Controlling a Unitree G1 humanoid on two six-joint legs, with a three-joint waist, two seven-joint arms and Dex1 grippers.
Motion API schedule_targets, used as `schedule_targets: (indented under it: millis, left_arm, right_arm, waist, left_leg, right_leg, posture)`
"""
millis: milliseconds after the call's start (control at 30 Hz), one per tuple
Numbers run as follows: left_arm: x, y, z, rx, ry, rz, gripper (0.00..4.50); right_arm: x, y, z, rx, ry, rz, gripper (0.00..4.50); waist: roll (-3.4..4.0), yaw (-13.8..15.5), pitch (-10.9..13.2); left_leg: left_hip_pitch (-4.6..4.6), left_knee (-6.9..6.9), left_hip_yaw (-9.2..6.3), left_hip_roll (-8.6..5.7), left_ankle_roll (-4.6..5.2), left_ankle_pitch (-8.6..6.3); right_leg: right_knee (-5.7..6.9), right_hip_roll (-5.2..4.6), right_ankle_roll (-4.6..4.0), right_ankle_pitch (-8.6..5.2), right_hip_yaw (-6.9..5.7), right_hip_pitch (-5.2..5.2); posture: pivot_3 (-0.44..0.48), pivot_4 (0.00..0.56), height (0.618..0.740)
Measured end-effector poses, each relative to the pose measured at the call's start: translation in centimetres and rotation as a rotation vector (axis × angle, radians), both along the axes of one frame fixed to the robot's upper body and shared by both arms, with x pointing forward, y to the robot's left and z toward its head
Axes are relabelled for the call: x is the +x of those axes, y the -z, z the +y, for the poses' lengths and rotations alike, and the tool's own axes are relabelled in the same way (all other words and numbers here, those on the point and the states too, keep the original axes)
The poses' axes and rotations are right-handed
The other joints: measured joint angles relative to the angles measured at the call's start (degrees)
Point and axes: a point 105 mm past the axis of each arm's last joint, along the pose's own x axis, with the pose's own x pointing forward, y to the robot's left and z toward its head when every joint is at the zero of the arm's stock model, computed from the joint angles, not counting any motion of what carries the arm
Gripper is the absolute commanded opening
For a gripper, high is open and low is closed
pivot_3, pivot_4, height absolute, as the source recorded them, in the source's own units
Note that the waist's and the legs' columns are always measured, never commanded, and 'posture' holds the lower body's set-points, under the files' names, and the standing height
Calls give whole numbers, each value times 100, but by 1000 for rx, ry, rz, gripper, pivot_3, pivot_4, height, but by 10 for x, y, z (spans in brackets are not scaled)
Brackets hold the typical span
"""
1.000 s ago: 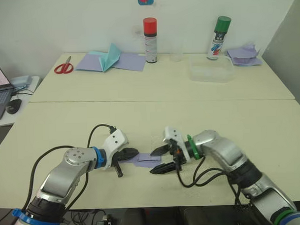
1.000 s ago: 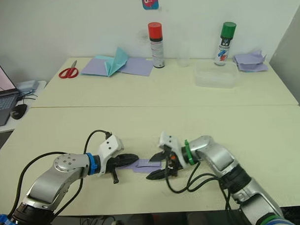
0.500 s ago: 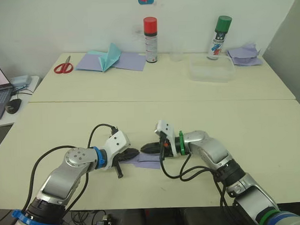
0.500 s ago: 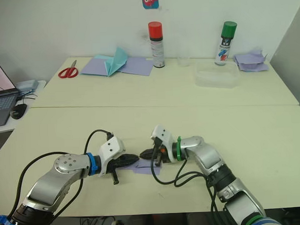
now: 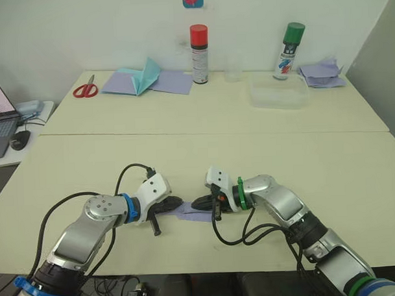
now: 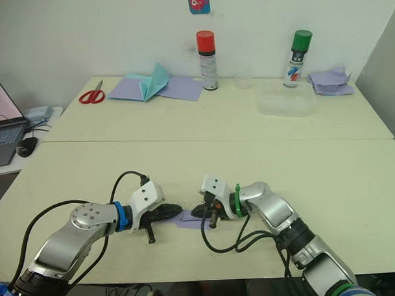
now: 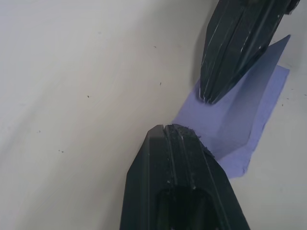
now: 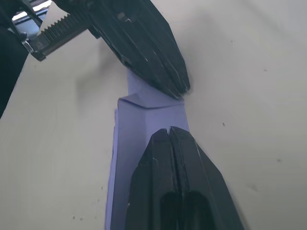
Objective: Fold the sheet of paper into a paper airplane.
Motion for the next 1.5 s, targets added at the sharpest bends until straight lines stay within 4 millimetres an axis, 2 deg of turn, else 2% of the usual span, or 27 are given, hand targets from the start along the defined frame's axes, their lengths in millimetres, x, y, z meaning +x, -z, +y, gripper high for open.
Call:
schedule_targets:
  millis: [200,400,567,633,833,967,1100,1233,1433,1500]
  left_arm:
    - [-1,3,0,1,4,16,0]
    - [-2,3,0,-1,16,19,0]
    - [-1,3,1,6,22,17,0]
    - [-1,3,0,3,27,13,0]
    - [-1,2,0,3,31,13,0]
    - [-1,2,0,5,30,12,0]
    - [0,-1,1,-3,35,-9,0]
    - [1,-3,-3,-96,1,1,0]
    - [10,-20,-31,-233,20,-21,0]
    - [11,-19,-36,-228,27,-25,0]
  right_arm:
    - [-3,4,-28,-51,45,4,41]
    - [-7,-2,-59,-71,47,16,41]
    - [-3,-42,-40,166,30,-35,41]
    - [-2,-45,-34,179,18,-66,41]
    - [-13,-12,-13,87,-21,-41,41]
    - [-22,5,-10,8,-72,-46,41]
    - [-21,6,-9,-35,-124,-112,41]
    - [-18,7,-8,-38,-125,-111,41]
    - [-15,7,-4,-24,-121,-106,41]
    - [-16,7,-3,-20,-123,-104,41]
  waist:
    - [16,31,-10]
    - [17,41,-9]
    - [28,37,-1]
    - [26,38,-1]
    - [27,37,0]
    - [28,36,0]
    - [28,36,0]
    - [22,36,3]
    - [10,36,11]
    - [10,18,11]
  left_leg:
    - [71,-24,-5,4,0,-3]
    - [64,-23,0,0,-1,-3]
    - [63,-23,-7,5,-1,-3]
    - [61,-23,-7,4,-2,-3]
    - [58,-23,-4,4,-2,-4]
    - [60,-23,-3,4,-2,-4]
    - [62,-24,-4,5,-2,-4]
    - [60,-23,-6,7,-2,-3]
    - [60,-19,-11,9,-2,-3]
    - [60,-21,-10,9,-2,-3]
  right_leg:
    - [-57,-1,22,-16,-6,80]
    - [-60,-7,27,-19,-1,83]
    - [-56,-1,27,-18,-6,82]
    - [-58,-1,27,-19,-6,82]
    - [-59,-3,27,-19,-4,78]
    - [-59,-3,27,-19,-3,77]
    - [-58,-2,26,-19,-4,78]
    - [-57,-2,26,-19,-8,77]
    - [-53,2,27,-18,-10,79]
    - [-53,3,27,-18,-8,79]
  posture:
    - [0,150,740]
    - [0,150,740]
    - [0,150,740]
    - [0,150,740]
    - [0,150,740]
    - [0,150,740]
    - [0,150,740]
    - [0,150,740]
    - [0,150,740]
    - [0,150,740]
